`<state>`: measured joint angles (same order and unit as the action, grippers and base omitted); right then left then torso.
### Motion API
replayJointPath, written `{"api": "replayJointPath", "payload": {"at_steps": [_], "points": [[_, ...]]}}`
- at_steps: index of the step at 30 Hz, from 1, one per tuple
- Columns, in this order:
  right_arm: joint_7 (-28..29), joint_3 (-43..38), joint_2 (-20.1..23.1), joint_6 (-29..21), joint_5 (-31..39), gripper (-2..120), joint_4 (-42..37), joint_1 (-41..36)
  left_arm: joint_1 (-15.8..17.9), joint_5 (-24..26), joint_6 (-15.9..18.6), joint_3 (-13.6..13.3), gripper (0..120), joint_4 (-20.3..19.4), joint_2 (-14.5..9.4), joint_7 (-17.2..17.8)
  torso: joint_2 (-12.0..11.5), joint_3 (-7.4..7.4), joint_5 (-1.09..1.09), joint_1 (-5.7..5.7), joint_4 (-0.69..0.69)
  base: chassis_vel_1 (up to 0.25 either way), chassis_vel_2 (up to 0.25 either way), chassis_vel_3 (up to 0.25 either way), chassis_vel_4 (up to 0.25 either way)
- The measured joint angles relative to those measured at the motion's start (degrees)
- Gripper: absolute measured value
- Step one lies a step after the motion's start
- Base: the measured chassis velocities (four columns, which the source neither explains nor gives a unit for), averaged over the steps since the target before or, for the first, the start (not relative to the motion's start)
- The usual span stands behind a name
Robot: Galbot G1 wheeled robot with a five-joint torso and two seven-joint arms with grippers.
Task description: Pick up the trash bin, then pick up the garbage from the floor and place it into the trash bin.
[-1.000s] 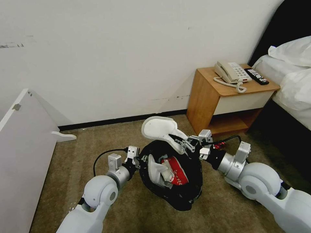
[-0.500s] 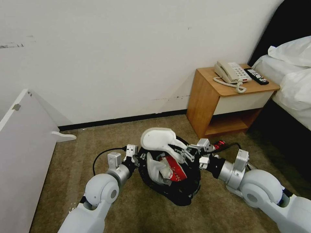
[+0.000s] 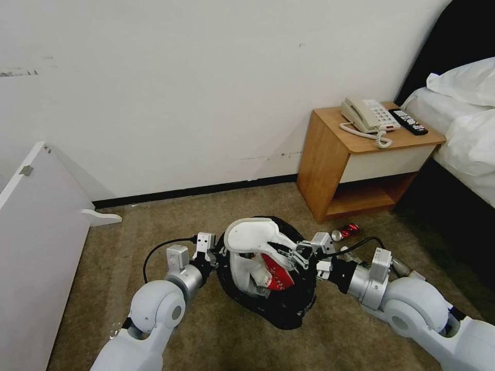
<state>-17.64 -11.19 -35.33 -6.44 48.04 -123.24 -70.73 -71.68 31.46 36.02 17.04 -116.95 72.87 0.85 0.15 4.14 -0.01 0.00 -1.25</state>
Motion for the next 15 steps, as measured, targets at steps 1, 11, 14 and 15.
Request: {"api": "replayJointPath", "payload": {"at_steps": [1,11,14,15], "points": [[0.0,0.0,0.1,0.0,-0.2,4,0.3,-0.1,-0.2,0.0,0.0,0.0,4,-0.2,0.3,-0.2,0.0,0.00,0.00,0.00,-0.01,0.000,0.000,0.000,0.000],[0.0,2.0,-0.7,0.0,-1.6,4,1.6,0.0,-1.7,-0.9,1.1,0.1,4,-0.7,0.7,-0.7,0.0,0.00,0.00,0.00,-0.01,0.000,0.000,0.000,0.000],[0.0,2.4,-1.1,0.1,-2.4,4,2.3,0.1,-2.0,-0.9,1.3,0.3,4,-0.9,0.5,-0.8,0.0,0.00,0.01,0.00,-0.01,0.000,0.000,0.000,0.000],[-0.1,2.8,-1.3,0.1,-2.8,4,2.9,0.2,-2.2,-0.9,1.3,0.3,4,-1.1,0.4,-0.8,0.0,0.00,0.01,0.00,-0.01,0.000,0.000,0.000,0.000]]}}
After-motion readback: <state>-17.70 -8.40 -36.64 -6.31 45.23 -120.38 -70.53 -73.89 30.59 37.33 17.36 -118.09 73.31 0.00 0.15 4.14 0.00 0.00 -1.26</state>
